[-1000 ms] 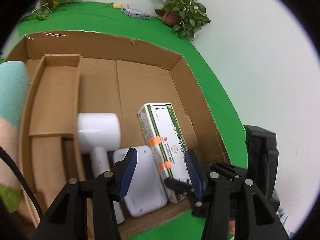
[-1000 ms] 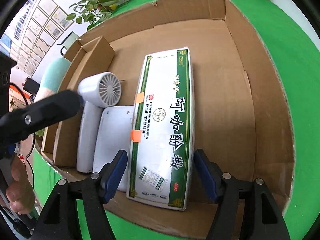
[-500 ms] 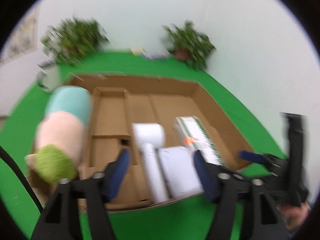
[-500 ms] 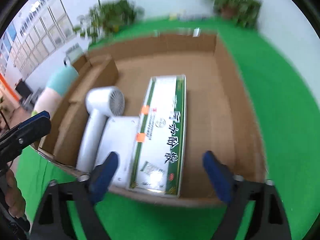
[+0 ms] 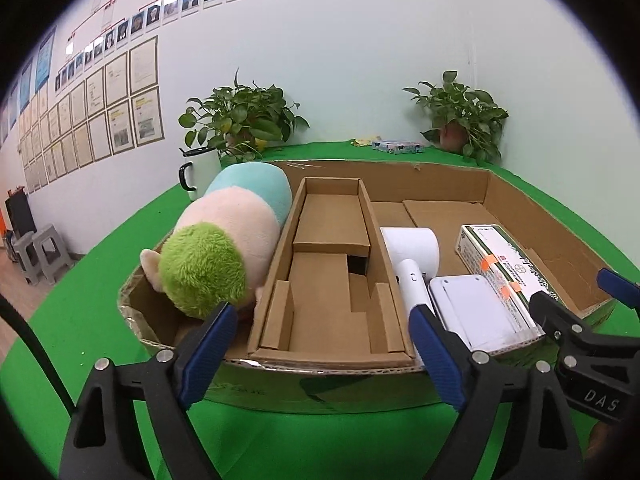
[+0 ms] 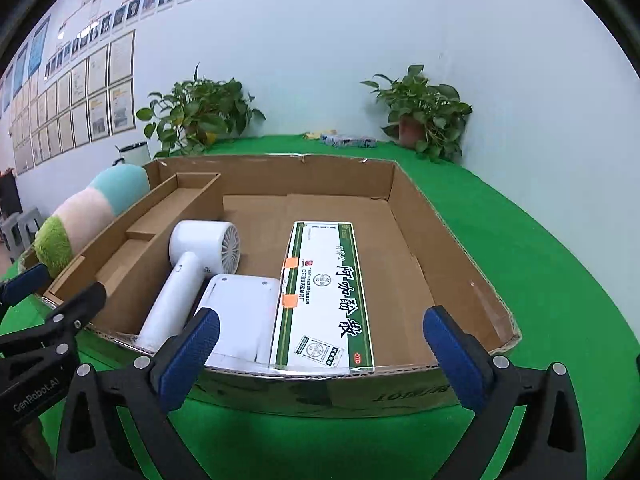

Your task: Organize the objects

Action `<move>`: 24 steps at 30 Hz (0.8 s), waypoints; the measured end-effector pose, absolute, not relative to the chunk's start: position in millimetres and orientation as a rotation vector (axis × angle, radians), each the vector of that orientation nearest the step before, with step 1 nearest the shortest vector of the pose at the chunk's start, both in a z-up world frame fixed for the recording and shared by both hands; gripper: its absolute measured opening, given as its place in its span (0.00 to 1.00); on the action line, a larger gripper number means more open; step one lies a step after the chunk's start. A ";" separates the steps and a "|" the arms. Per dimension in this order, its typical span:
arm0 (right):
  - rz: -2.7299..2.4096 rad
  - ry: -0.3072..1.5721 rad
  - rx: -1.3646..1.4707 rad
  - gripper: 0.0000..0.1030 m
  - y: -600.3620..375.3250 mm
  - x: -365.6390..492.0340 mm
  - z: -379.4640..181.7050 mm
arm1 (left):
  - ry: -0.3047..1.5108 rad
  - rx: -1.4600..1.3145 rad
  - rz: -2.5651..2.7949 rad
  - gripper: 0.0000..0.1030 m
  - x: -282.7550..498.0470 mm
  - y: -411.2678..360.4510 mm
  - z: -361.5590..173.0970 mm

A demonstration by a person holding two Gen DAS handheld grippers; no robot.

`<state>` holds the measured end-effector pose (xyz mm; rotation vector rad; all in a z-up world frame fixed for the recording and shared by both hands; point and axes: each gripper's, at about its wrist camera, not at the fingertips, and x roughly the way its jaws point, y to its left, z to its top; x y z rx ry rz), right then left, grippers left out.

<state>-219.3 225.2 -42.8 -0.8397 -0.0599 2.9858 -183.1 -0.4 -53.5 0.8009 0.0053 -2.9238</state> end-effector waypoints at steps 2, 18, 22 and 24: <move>2.986 -0.059 -0.841 1.00 224.7 -219.4 -43.2 | -0.003 0.803 -2.920 0.87 -186.3 2.9 -54.3; 2.986 -0.060 -0.842 1.00 225.3 -218.1 -41.7 | -0.027 0.817 -2.906 0.89 -185.4 6.5 -58.4; 2.986 -0.060 -0.842 1.00 225.1 -218.1 -41.5 | -0.025 0.817 -2.907 0.89 -185.4 6.3 -58.3; 2.986 -0.060 -0.842 1.00 225.2 -218.0 -41.4 | -0.024 0.818 -2.907 0.89 -185.4 6.3 -58.3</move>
